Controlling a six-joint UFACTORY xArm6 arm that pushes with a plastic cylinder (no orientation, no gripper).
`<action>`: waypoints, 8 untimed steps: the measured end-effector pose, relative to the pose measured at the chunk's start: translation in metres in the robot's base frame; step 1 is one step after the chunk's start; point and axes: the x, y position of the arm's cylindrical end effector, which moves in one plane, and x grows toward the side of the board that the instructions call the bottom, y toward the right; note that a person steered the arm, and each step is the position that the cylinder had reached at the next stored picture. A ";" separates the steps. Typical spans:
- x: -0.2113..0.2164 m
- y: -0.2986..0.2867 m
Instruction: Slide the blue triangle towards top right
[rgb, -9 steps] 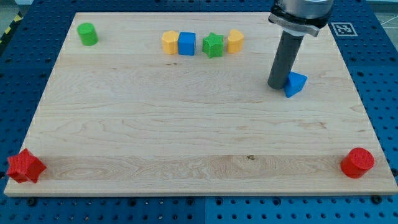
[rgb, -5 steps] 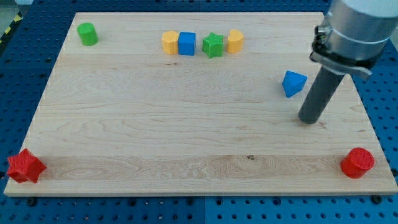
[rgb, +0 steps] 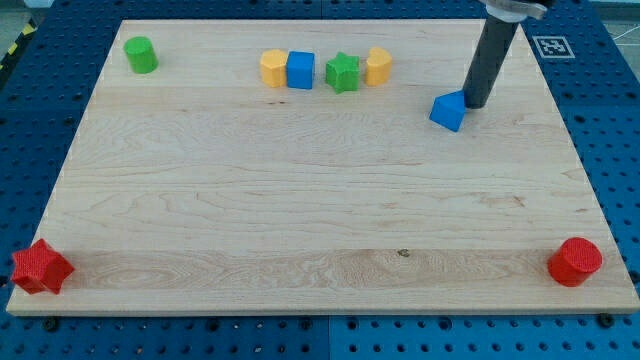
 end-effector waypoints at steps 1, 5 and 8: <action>-0.013 0.001; 0.081 0.076; 0.083 0.040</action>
